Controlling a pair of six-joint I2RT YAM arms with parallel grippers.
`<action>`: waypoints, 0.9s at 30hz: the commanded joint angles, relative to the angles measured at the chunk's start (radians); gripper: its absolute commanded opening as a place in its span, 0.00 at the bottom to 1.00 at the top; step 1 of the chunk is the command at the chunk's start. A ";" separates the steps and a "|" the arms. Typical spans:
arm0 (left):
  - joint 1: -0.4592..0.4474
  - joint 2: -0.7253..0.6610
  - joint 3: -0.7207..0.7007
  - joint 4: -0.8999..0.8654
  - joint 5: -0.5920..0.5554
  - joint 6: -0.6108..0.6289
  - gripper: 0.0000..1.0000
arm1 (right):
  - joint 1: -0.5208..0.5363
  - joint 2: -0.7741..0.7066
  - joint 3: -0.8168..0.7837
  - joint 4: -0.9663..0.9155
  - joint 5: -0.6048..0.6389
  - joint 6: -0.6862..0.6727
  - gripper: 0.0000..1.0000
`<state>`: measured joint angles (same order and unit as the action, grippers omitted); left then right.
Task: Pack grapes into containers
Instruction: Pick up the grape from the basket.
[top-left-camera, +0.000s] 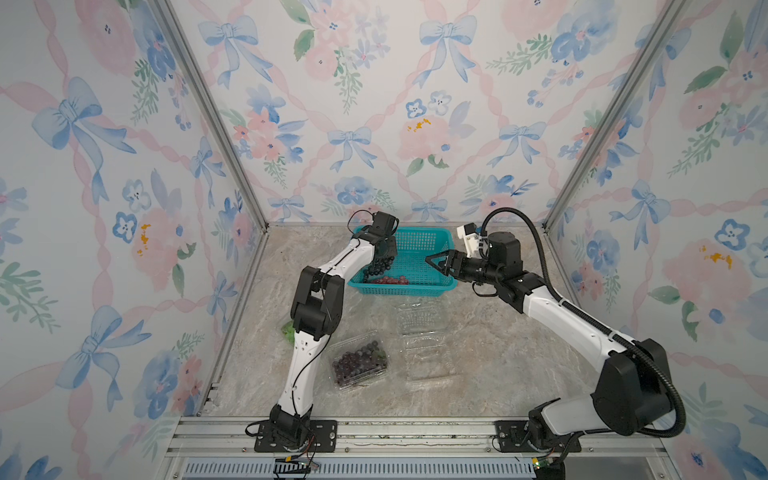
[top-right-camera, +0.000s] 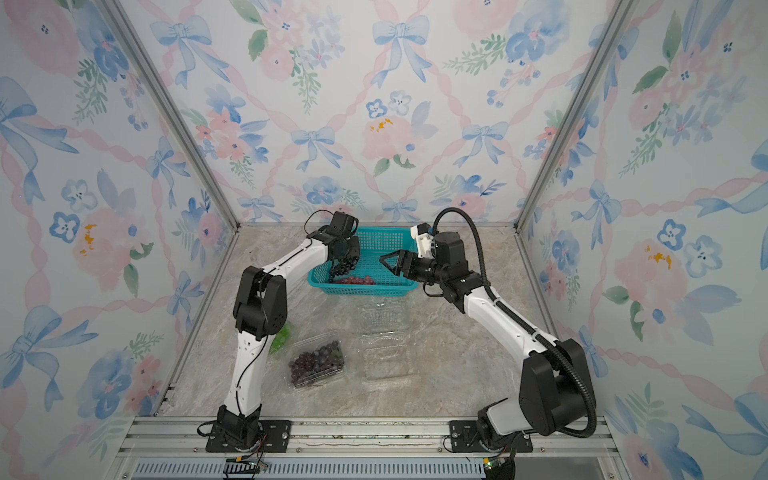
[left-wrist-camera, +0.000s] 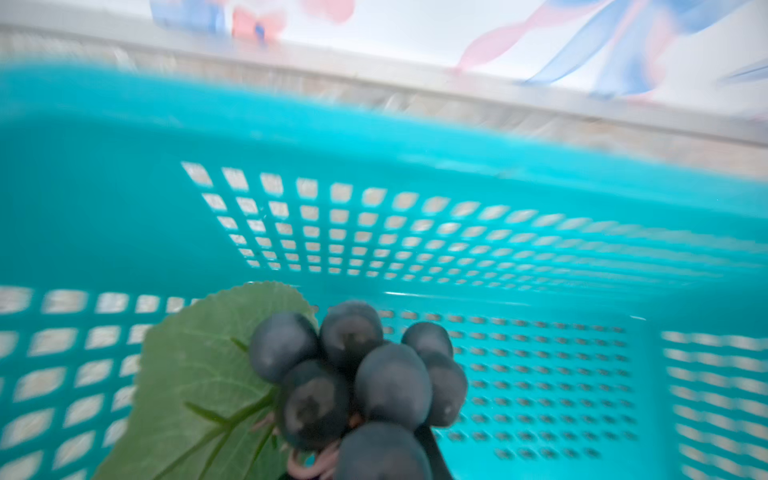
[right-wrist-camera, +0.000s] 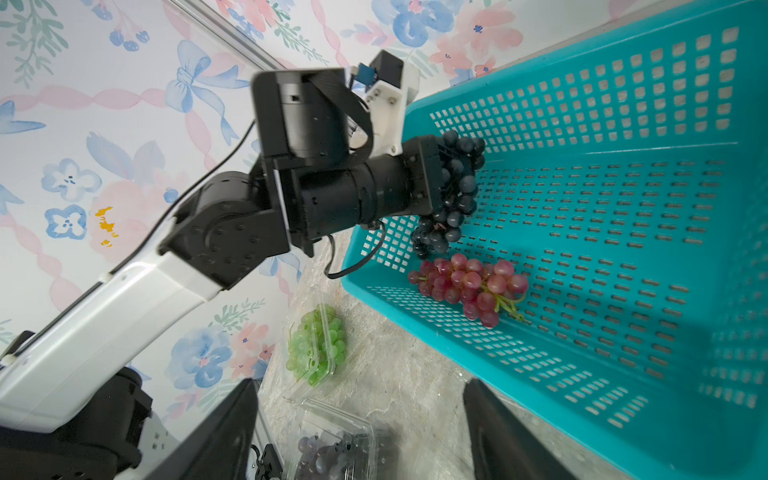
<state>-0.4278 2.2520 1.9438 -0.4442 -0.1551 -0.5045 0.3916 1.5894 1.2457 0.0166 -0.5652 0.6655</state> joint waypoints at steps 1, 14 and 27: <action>-0.017 -0.137 -0.015 0.002 0.006 0.013 0.07 | -0.010 -0.047 -0.019 -0.049 0.025 -0.032 0.78; -0.091 -0.478 -0.212 0.002 0.114 0.085 0.11 | -0.023 -0.231 -0.086 -0.171 0.068 -0.091 0.78; -0.314 -0.828 -0.615 0.002 0.216 0.066 0.14 | -0.004 -0.491 -0.207 -0.341 0.159 -0.097 0.79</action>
<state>-0.6975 1.4643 1.3922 -0.4427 0.0422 -0.4305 0.3771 1.1313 1.0706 -0.2455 -0.4530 0.5888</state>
